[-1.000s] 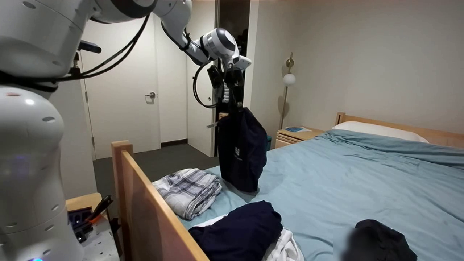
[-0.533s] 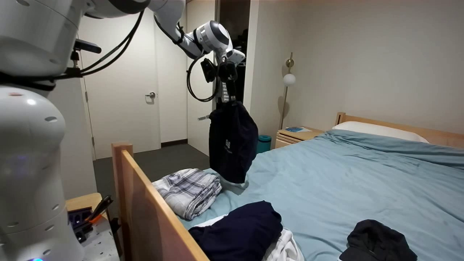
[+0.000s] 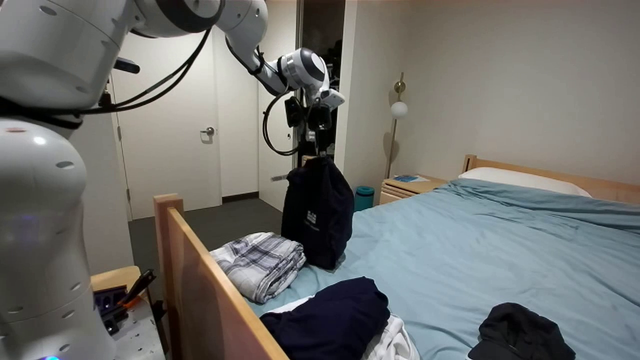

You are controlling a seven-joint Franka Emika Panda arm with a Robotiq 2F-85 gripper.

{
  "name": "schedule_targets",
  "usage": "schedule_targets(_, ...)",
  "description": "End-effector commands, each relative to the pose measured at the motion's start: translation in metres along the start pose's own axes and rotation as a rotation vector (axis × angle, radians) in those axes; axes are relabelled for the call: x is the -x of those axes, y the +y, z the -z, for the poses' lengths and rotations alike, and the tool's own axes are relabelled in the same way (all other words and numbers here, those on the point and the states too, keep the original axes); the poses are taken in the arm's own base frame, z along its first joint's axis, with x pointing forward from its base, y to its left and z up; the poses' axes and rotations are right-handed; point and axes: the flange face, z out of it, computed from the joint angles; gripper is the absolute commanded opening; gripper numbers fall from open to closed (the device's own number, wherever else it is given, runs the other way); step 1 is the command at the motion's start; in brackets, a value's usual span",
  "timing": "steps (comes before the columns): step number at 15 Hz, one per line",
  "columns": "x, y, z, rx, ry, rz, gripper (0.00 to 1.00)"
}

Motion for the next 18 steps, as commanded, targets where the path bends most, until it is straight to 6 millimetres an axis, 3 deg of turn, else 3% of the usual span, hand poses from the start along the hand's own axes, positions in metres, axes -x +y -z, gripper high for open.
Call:
schedule_targets(1, -0.015, -0.028, -0.029, -0.016, 0.006, 0.025, 0.01)
schedule_targets(4, -0.025, -0.060, -0.058, -0.044, 0.031, 0.014, 0.01)
schedule_targets(8, -0.036, -0.086, -0.078, -0.074, 0.054, -0.027, 0.01)
schedule_targets(18, -0.058, -0.117, -0.073, -0.280, 0.215, -0.036, 0.01)
